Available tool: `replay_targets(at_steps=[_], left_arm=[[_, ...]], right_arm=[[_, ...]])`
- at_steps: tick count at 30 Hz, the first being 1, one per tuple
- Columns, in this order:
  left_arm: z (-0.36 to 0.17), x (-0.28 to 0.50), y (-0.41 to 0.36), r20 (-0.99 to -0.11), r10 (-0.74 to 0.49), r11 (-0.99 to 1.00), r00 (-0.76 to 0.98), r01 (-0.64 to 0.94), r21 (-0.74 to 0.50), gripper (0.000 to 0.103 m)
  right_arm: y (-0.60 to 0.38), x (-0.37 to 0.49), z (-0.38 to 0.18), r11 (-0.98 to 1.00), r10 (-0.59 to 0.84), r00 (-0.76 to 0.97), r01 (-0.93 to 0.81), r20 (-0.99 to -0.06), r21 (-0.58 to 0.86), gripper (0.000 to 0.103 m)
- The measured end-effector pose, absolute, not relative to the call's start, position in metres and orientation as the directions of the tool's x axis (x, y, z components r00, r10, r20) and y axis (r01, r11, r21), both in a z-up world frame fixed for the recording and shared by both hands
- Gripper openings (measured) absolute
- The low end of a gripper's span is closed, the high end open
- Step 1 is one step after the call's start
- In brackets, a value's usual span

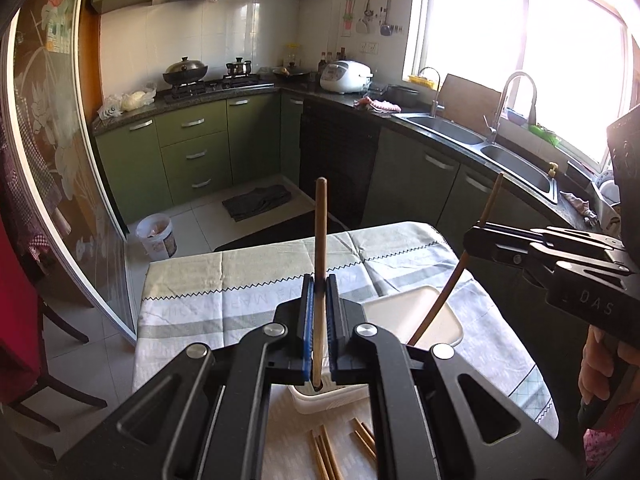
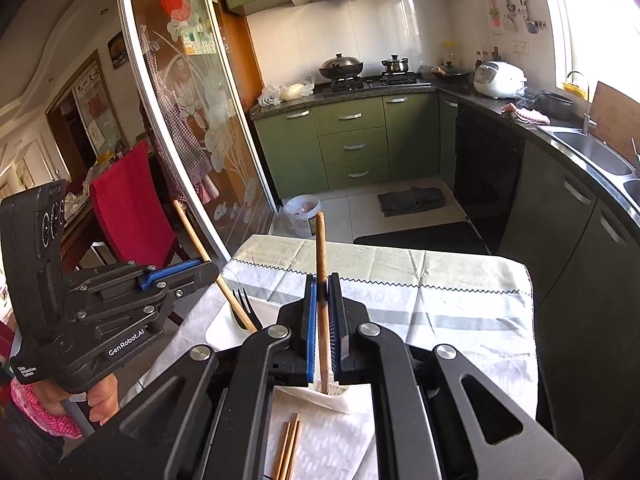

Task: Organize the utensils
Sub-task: 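Lower the chopstick into the white holder and open the right tool, then grasp another chopstick with the left tool while the right tool moves toward the chopsticks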

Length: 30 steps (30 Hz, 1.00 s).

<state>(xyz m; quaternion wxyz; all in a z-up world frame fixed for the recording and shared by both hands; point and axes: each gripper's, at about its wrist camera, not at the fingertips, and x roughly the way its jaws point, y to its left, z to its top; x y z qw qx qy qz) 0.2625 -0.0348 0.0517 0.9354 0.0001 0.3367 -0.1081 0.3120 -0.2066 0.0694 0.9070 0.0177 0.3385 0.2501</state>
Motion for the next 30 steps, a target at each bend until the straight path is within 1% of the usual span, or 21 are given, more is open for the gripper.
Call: replay_targets(at_steps=[2,4,5,6,7,8,11,12,13,15,16,18,21,23,27,28,30], left_arm=[[0.048,0.262,-0.035,-0.635,-0.201,0.976,0.746,0.206,-0.068,0.006],[0.048,0.261,-0.034,-0.636,-0.199,0.976,0.745,0.206,-0.064,0.01],[0.049,0.26,-0.033,-0.635,-0.199,0.977,0.746,0.205,-0.066,0.017],[0.051,0.258,-0.033,-0.632,-0.199,0.977,0.749,0.203,-0.068,0.021],[0.053,0.256,-0.032,-0.629,-0.198,0.977,0.752,0.201,-0.068,0.024],[0.056,0.253,-0.031,-0.625,-0.197,0.978,0.755,0.199,-0.068,0.024],[0.066,0.241,-0.025,-0.612,-0.194,0.979,0.767,0.189,-0.074,0.025],[0.068,0.236,-0.023,-0.613,-0.193,0.98,0.766,0.186,-0.076,0.026],[0.069,0.23,-0.021,-0.619,-0.19,0.98,0.762,0.182,-0.078,0.03],[0.065,0.22,-0.018,-0.645,-0.185,0.981,0.741,0.174,-0.082,0.037],[0.059,0.214,-0.017,-0.666,-0.18,0.982,0.724,0.168,-0.083,0.038],[0.04,0.205,-0.015,-0.72,-0.18,0.982,0.671,0.162,-0.095,0.038],[-0.003,0.194,-0.012,-0.807,-0.194,0.98,0.558,0.146,-0.134,0.038],[-0.032,0.186,-0.012,-0.848,-0.187,0.981,0.495,0.138,-0.136,0.038],[-0.08,0.18,-0.016,-0.907,-0.18,0.982,0.381,0.12,-0.145,0.037],[-0.089,0.18,-0.017,-0.917,-0.183,0.982,0.355,0.114,-0.152,0.034],[-0.102,0.181,-0.019,-0.928,-0.173,0.984,0.329,0.108,-0.145,0.032]], right_arm=[[-0.204,0.312,0.064,0.875,0.462,0.639,-0.443,-0.615,0.197,0.007],[-0.203,0.31,0.062,0.877,0.455,0.64,-0.444,-0.619,0.185,0.008],[-0.203,0.308,0.063,0.879,0.45,0.646,-0.441,-0.616,0.18,0.008],[-0.204,0.304,0.065,0.88,0.451,0.651,-0.44,-0.611,0.18,0.011],[-0.206,0.301,0.068,0.879,0.453,0.655,-0.439,-0.604,0.183,0.014],[-0.209,0.295,0.072,0.88,0.456,0.663,-0.437,-0.594,0.187,0.015],[-0.222,0.273,0.085,0.88,0.459,0.694,-0.439,-0.554,0.179,0.015],[-0.227,0.263,0.088,0.881,0.459,0.703,-0.44,-0.544,0.175,0.017],[-0.233,0.252,0.089,0.883,0.456,0.71,-0.437,-0.536,0.171,0.019],[-0.245,0.229,0.084,0.888,0.446,0.719,-0.431,-0.534,0.162,0.027],[-0.25,0.219,0.078,0.89,0.441,0.717,-0.428,-0.54,0.159,0.027],[-0.26,0.202,0.059,0.893,0.432,0.699,-0.418,-0.569,0.165,0.027],[-0.275,0.181,0.019,0.893,0.436,0.653,-0.399,-0.619,0.208,0.027],[-0.282,0.169,-0.007,0.897,0.43,0.63,-0.377,-0.647,0.229,0.027],[-0.295,0.155,-0.049,0.889,0.454,0.575,-0.345,-0.681,0.301,0.027],[-0.297,0.153,-0.056,0.886,0.461,0.563,-0.338,-0.685,0.318,0.027],[-0.299,0.148,-0.07,0.883,0.467,0.545,-0.331,-0.696,0.333,0.03]])
